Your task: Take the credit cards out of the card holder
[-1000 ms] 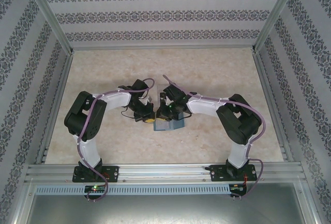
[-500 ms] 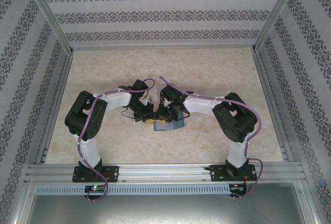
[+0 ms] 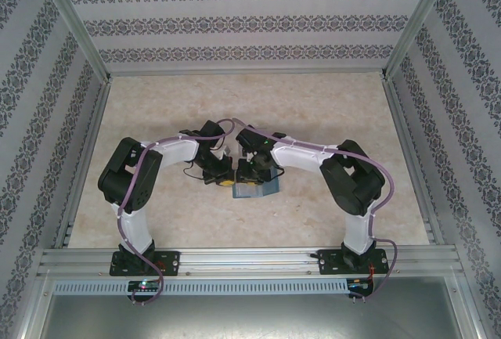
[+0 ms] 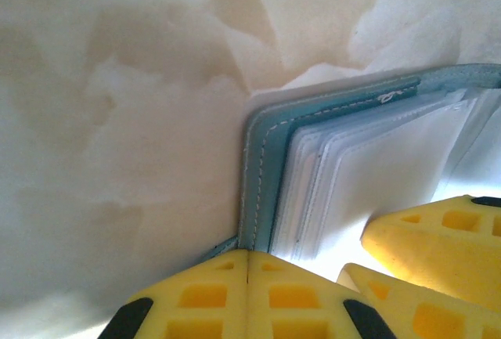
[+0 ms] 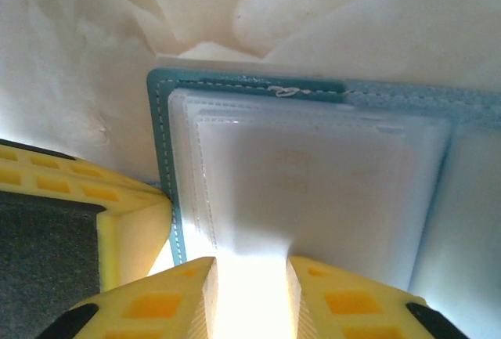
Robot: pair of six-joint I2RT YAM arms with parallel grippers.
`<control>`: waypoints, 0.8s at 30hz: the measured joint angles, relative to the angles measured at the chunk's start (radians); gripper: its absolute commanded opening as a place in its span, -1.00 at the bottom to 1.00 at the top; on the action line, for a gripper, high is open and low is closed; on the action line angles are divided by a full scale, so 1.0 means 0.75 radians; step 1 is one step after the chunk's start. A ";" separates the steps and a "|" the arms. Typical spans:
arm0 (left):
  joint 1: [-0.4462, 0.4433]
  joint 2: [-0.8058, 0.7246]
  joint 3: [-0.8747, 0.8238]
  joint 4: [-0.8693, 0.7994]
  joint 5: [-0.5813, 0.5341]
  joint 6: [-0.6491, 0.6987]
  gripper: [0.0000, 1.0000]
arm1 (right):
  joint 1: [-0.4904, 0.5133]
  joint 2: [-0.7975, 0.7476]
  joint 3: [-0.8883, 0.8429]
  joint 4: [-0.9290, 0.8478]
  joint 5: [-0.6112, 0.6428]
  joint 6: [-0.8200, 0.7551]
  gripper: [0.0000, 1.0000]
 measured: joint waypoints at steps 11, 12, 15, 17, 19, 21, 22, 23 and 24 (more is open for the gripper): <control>0.000 0.000 0.000 0.000 0.000 0.000 -1.00 | 0.037 0.049 0.099 -0.135 0.097 -0.065 -0.13; 0.000 0.000 0.000 0.000 0.000 0.000 -1.00 | 0.040 0.051 0.104 -0.142 0.102 -0.068 -0.13; 0.000 0.000 -0.001 0.000 0.000 0.000 -1.00 | 0.043 0.060 0.120 -0.163 0.114 -0.071 -0.12; 0.000 0.000 -0.001 0.000 -0.001 0.000 -1.00 | 0.046 0.067 0.129 -0.174 0.118 -0.075 -0.12; 0.000 0.000 -0.001 0.000 -0.001 0.000 -1.00 | 0.050 0.073 0.139 -0.187 0.130 -0.077 -0.12; 0.000 0.000 -0.001 0.000 -0.001 0.000 -1.00 | 0.051 0.078 0.146 -0.196 0.139 -0.081 -0.14; 0.000 0.000 -0.001 0.001 0.000 0.000 -1.00 | 0.051 0.081 0.148 -0.199 0.142 -0.082 -0.15; 0.000 0.000 -0.001 0.000 0.000 0.000 -1.00 | 0.052 0.083 0.148 -0.200 0.145 -0.085 -0.16; 0.000 0.000 -0.001 0.001 0.000 0.000 -1.00 | 0.054 0.086 0.150 -0.203 0.149 -0.087 -0.17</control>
